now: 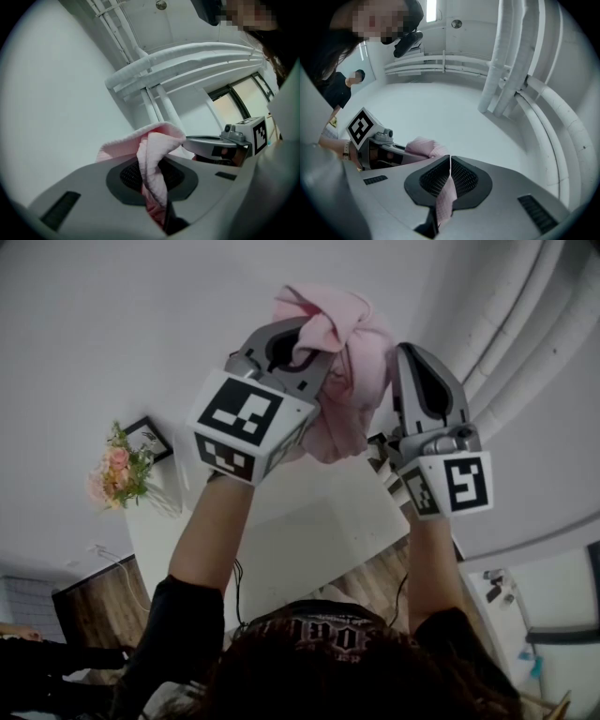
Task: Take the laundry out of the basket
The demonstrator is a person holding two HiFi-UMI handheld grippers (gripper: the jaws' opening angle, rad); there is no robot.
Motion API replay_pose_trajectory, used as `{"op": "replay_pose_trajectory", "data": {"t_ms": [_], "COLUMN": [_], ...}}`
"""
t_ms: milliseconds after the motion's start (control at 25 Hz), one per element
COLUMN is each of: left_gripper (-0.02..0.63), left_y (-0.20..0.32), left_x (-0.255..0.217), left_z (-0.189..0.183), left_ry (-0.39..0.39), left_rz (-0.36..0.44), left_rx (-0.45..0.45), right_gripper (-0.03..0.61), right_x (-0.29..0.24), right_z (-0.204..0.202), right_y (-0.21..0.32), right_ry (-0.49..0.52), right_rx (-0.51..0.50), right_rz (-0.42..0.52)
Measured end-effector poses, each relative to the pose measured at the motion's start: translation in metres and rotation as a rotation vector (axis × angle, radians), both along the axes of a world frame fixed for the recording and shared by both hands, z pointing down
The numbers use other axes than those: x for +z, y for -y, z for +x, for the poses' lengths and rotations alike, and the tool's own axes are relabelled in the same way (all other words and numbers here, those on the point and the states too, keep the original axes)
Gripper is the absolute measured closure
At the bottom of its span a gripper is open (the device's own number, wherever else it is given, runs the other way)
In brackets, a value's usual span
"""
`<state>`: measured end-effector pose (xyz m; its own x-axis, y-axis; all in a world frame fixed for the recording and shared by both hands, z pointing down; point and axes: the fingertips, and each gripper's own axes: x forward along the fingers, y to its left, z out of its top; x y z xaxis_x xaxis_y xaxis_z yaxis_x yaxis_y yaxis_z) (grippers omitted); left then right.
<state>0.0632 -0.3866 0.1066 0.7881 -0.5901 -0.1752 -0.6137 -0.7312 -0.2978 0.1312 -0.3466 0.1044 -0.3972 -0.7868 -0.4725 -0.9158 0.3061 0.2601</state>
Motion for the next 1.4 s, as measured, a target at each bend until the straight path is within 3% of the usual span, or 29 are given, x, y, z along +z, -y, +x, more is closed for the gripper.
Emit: {"op": "replay_pose_trajectory", "data": {"t_ms": [760, 1400], "left_gripper": [0.569, 0.569], "left_y": [-0.052, -0.094], "left_x": [0.006, 0.035], "left_z": [0.089, 0.146], "left_ry": [-0.028, -0.059], "left_rz": [0.019, -0.031], "left_rx": [0.136, 0.254], "right_gripper": [0.551, 0.549], "right_x": [-0.001, 0.019], "right_z": [0.080, 0.129], "right_y": [-0.050, -0.089], "right_ry": [0.014, 0.028], "right_rx": [0.151, 0.284], "right_rz": [-0.008, -0.043]}}
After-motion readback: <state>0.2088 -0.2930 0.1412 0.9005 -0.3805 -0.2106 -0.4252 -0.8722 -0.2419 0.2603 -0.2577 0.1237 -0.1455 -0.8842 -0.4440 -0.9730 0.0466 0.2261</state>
